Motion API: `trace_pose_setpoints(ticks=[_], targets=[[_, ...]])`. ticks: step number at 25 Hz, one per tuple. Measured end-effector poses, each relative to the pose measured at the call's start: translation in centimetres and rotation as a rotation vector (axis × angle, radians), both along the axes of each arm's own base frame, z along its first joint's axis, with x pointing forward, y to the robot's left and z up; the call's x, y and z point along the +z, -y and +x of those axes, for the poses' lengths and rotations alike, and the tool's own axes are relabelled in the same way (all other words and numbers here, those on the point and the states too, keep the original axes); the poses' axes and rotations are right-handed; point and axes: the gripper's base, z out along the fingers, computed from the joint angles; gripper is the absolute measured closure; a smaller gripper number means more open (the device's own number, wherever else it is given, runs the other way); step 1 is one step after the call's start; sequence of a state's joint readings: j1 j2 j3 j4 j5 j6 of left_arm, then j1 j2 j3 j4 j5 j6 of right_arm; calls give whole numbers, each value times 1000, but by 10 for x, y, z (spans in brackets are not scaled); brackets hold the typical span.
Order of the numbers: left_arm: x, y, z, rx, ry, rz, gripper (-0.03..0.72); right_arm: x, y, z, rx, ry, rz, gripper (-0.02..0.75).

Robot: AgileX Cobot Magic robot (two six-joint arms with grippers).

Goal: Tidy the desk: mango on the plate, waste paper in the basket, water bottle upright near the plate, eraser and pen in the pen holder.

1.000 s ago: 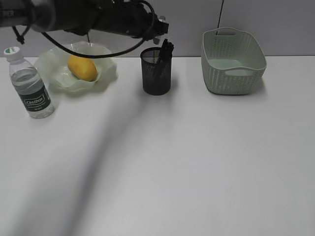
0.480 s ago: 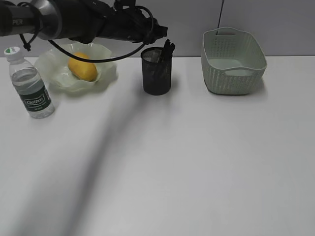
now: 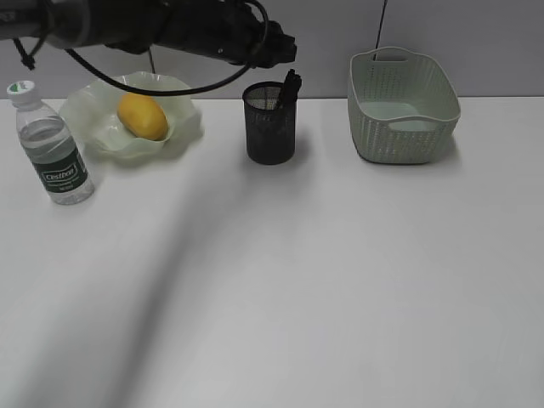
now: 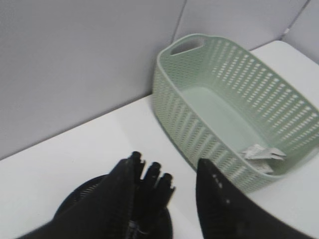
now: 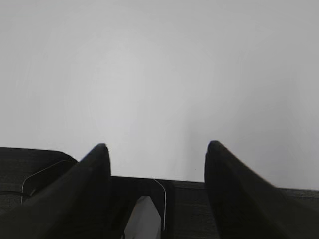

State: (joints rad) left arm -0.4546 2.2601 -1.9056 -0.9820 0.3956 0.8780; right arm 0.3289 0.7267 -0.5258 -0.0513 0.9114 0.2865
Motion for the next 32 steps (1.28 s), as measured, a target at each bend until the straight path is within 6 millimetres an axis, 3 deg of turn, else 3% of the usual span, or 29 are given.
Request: trace_pose_setpoints(ticks=[5, 9, 14, 22, 27, 32], targets=[[36, -10, -26, -152, -87, 83, 365, 0, -1, 0, 19, 1, -2, 259], [51, -29, -51, -186, -233, 311, 365, 0, -1, 0, 33, 4, -8, 259], [75, -62, -76, -50, -406, 527, 365, 0, -2, 0, 44, 4, -6, 259], [117, -86, -105, 129, -422, 510, 365, 0, -2, 1, 56, 20, -7, 259], [130, -112, -152, 181, -443, 516, 279, 0, -4, 0, 84, 19, 2, 259], [122, -142, -209, 231, -496, 544, 165, 0, -4, -2, 135, -3, -23, 259]])
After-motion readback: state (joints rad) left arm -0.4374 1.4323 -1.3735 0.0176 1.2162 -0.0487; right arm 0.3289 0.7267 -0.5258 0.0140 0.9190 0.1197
